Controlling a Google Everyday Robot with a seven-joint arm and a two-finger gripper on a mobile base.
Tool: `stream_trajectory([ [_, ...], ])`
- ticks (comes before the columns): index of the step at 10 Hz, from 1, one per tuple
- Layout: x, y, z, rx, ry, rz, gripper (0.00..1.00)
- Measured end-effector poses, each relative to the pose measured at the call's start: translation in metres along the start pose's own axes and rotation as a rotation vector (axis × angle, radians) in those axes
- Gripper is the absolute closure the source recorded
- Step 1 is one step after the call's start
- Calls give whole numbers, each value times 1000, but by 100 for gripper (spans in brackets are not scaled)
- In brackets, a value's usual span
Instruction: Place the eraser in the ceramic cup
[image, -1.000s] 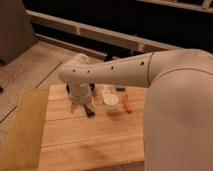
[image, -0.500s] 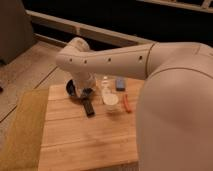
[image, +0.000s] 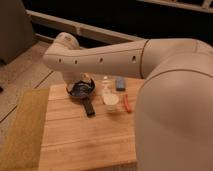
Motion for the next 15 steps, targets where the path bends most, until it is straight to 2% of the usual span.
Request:
stream_trajectory([
  [3, 5, -2, 9, -64, -11, -45, 35],
  [5, 9, -6, 14, -86, 3, -85, 35],
  [7, 10, -2, 28, -82, 39, -152, 35],
  [9, 8, -1, 42, -70, 75, -177, 35],
  [12, 3, -12, 68, -32, 154, -168, 35],
  [15, -5, -13, 91, -39, 221, -144, 35],
])
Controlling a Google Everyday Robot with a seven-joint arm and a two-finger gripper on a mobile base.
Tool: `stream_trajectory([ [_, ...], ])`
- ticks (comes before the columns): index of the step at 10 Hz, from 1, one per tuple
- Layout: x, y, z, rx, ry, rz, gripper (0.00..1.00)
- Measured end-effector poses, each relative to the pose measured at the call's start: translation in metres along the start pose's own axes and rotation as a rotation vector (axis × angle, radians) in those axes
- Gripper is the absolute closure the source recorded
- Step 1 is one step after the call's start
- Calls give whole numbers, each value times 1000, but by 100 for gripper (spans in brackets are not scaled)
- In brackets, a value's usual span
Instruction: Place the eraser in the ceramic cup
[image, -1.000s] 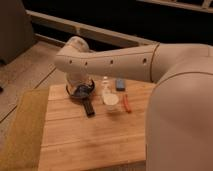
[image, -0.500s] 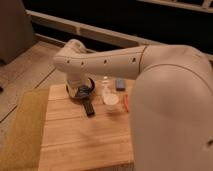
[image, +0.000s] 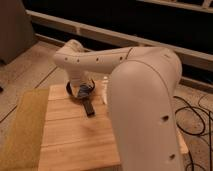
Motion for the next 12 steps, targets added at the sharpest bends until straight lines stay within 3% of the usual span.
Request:
stream_trajectory([
  [4, -3, -6, 22, -9, 61, 45, 35],
  [5, 1, -11, 23, 5, 74, 56, 35],
  [9, 1, -11, 22, 8, 73, 55, 35],
  [12, 7, -4, 19, 47, 55, 27, 35],
])
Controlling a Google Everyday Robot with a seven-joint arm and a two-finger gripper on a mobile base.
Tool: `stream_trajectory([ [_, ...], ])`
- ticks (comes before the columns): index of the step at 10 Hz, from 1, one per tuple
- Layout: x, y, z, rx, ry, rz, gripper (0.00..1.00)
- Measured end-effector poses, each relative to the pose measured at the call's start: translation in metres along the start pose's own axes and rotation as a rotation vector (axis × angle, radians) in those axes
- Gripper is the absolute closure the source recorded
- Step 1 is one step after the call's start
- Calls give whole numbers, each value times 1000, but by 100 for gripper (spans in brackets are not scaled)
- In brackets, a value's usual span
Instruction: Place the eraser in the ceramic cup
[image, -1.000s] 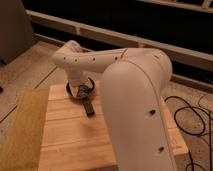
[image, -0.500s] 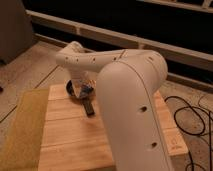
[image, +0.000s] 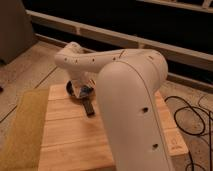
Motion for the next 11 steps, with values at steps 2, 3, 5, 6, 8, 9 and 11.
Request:
stream_trajectory([
  [2, 11, 7, 1, 10, -22, 8, 35],
  [3, 17, 11, 6, 2, -39, 23, 35],
  [5, 23, 12, 19, -19, -67, 41, 35],
  [6, 21, 11, 26, -37, -86, 48, 35],
  [8, 8, 16, 39, -101, -149, 50, 35],
  [9, 0, 26, 44, -139, -180, 34, 35],
  [11, -12, 54, 55, -210, -227, -29, 35],
])
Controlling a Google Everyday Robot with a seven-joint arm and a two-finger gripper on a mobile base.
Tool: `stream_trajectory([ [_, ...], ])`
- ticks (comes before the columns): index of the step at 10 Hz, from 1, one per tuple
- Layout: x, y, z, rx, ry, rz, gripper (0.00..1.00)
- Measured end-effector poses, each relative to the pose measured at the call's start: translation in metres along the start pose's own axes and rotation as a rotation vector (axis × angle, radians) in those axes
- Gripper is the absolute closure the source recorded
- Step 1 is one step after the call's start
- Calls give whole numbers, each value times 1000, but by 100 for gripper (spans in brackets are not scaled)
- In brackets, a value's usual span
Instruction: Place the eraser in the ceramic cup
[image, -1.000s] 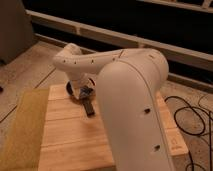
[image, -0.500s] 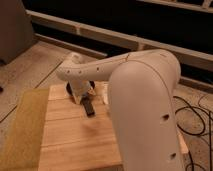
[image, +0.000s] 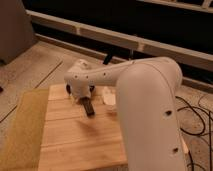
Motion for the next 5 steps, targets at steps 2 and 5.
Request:
stream_trajectory([
  [2, 3, 15, 20, -54, 1, -50, 35],
  [5, 14, 6, 28, -55, 32, -72, 35],
])
